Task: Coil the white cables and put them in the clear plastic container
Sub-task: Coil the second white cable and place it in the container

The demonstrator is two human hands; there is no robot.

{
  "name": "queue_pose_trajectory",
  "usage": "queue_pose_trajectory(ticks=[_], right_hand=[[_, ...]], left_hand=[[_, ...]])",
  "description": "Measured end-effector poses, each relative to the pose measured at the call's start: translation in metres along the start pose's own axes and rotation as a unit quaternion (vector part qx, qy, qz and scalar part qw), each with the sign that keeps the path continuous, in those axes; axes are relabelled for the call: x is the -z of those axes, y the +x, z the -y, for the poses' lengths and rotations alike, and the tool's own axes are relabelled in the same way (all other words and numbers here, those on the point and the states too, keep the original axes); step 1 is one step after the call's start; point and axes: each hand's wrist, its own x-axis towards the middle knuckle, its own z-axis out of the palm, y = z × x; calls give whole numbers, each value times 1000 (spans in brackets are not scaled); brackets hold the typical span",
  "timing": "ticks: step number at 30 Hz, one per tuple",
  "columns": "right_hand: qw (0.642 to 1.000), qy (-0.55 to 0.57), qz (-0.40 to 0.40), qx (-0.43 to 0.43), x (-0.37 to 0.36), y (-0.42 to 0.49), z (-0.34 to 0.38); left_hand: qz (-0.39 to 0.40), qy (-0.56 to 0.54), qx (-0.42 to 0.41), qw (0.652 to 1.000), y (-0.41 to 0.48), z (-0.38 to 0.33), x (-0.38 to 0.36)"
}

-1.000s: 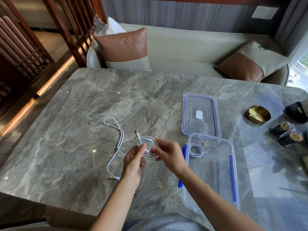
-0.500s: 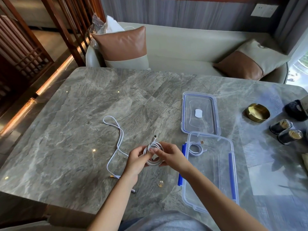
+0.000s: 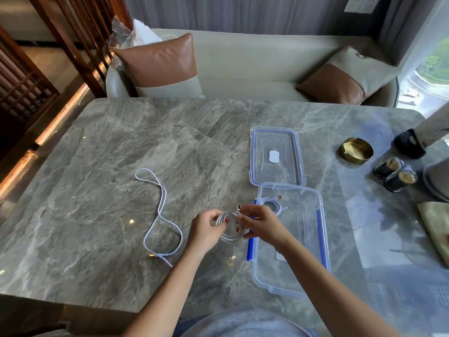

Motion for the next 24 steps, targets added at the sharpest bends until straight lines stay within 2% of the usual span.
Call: queue_pose_trajectory(ticks=[3, 6, 10, 15, 19, 24], right_hand=[[999, 6, -35, -9, 10, -6, -8], [994, 56, -86, -25, 26, -12, -19], [983, 102, -152, -34, 54, -20, -32], [972, 100, -200, -65, 90, -18, -46], [966, 103, -220, -92, 105, -9, -54], [958, 81, -263, -82, 106, 4, -61]], left_hand=[[12, 34, -30, 999, 1, -9, -12], [68, -17, -35, 997, 3, -25, -27], [158, -114, 24, 981, 2, -45, -50], [228, -148, 110, 956, -5, -62, -84], [225, -155, 152, 950, -2, -61, -113], [207, -158, 163, 952, 14, -55, -142]])
